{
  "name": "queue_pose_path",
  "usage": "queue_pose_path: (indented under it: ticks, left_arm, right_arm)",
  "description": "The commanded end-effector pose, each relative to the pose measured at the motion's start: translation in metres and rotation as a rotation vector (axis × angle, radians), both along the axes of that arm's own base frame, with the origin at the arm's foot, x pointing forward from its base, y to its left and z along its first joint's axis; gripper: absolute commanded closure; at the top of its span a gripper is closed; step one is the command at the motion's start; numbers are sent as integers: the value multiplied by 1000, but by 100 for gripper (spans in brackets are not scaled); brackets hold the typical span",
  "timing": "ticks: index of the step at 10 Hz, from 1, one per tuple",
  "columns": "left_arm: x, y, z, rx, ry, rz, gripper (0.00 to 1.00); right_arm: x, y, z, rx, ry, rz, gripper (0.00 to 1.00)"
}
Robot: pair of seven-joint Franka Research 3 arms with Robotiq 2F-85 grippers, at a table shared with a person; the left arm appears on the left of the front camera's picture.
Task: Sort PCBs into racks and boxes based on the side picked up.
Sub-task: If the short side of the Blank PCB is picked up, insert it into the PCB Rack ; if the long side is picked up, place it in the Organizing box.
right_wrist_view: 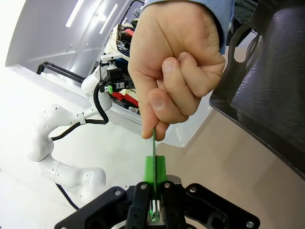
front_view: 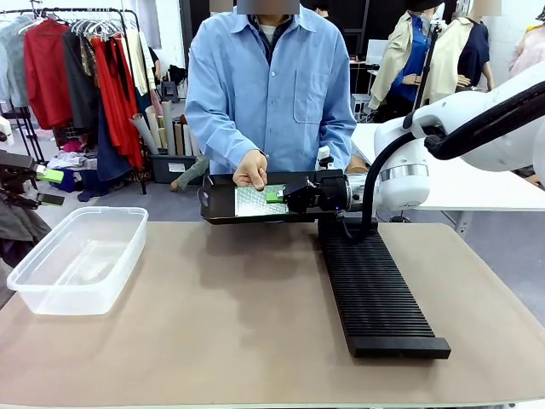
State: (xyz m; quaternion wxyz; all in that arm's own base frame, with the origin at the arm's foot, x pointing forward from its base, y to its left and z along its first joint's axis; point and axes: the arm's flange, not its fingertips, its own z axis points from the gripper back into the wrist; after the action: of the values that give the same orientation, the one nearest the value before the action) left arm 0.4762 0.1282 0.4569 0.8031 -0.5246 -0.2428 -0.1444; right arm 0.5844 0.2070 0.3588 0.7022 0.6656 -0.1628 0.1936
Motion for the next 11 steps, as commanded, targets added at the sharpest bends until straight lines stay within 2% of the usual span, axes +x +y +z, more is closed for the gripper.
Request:
queue_pose_path:
  ticks: [1, 11]
  left_arm:
    - [-1, 0, 1, -1, -2, 1, 0]
    - [-1, 0, 1, -1, -2, 1, 0]
  right_arm:
    - [0, 1, 1, 6, -4, -3, 100]
    - [0, 1, 1, 6, -4, -3, 100]
